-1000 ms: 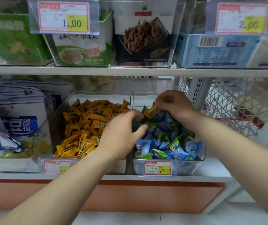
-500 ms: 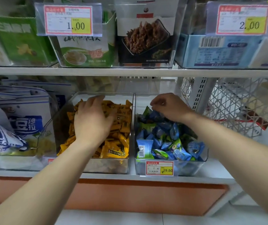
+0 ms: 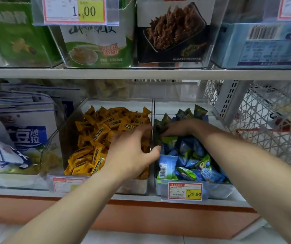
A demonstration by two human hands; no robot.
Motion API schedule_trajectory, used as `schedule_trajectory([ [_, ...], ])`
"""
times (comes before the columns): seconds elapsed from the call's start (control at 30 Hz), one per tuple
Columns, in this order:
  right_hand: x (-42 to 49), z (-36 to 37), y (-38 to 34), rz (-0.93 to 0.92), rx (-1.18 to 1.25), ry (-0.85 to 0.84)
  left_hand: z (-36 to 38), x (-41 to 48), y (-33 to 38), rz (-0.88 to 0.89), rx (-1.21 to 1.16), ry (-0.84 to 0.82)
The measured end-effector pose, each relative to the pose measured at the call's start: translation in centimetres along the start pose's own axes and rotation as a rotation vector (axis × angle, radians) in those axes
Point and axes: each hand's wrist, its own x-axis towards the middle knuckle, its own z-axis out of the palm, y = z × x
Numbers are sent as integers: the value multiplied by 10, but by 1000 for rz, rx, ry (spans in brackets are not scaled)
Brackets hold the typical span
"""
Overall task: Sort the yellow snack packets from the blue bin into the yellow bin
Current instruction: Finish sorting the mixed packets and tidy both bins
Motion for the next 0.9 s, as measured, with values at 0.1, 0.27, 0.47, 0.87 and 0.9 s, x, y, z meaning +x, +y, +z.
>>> schedule_trajectory([
  [0.1,1,8,-4,-54,-16,-32,0,0,-1,-3,-12,-1],
  [0.27,-5,9,-8,-99,-56,-17,0,-1,-2,-14,-40,-13],
  [0.47,-16,6,-9,-114,4,68,-1,-2,1,-4,-80,19],
  [0.87,-52,-9,13,-232,538,615,-3,1,1,-27,-72,-1],
  [0.9,-56,-12,17,-204,477,705,-3,0,1,-25,-68,-1],
])
